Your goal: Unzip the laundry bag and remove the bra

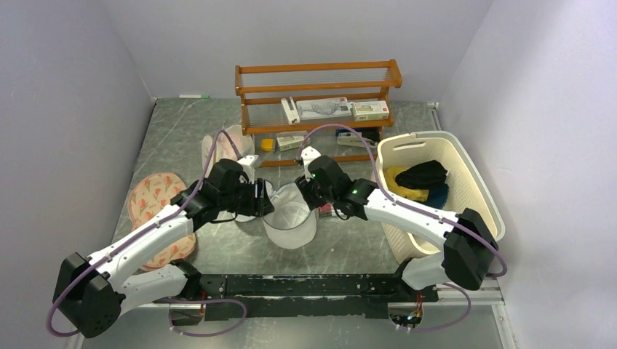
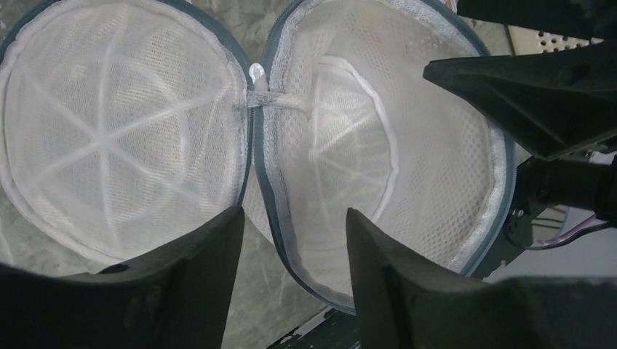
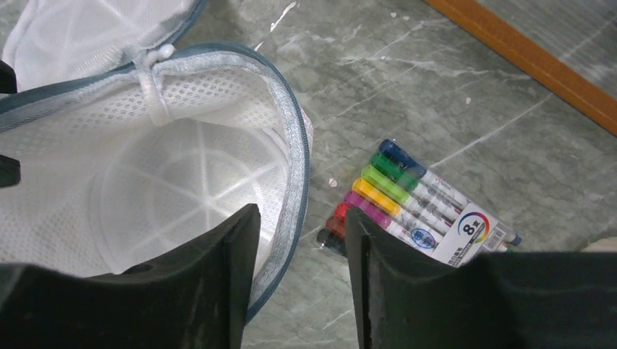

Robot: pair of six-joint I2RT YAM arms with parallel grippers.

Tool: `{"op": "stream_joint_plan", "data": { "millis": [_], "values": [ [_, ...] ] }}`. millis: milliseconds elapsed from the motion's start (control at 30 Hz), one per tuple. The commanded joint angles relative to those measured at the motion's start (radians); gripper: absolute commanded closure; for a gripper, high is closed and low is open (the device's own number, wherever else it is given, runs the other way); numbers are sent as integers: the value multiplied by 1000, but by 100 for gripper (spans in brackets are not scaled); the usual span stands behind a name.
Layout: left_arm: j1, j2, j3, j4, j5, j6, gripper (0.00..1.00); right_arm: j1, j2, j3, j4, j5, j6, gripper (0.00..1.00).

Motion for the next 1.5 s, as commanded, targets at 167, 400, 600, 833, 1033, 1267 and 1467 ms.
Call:
{"op": "stream_joint_plan", "data": {
  "millis": [167,400,600,833,1033,1267,1467],
  "values": [
    [-8,-64,70,-49,-145,-106,23,5,-23,-7,14,47,-30,72],
    [2,-130,44,-243,-477,-460,11,5,-27,-17,26,31,-28,76],
    [57,-239,-67,-328,-563,-737,2,4,-37,-19,32,21,-33,76],
    [131,-206,-133,-266,-435,-820,15,6,-49,-24,36,10,-26,76],
    [194,-84,-146,-202,-359,-803,27,7,-53,-30,41,1,-24,76],
    [274,20,-209,-60,-237,-793,36,7,-53,-33,46,-4,-23,76],
    [329,55,-294,130,-119,-770,49,11,-44,-31,42,-10,-22,76]
  ]
}}
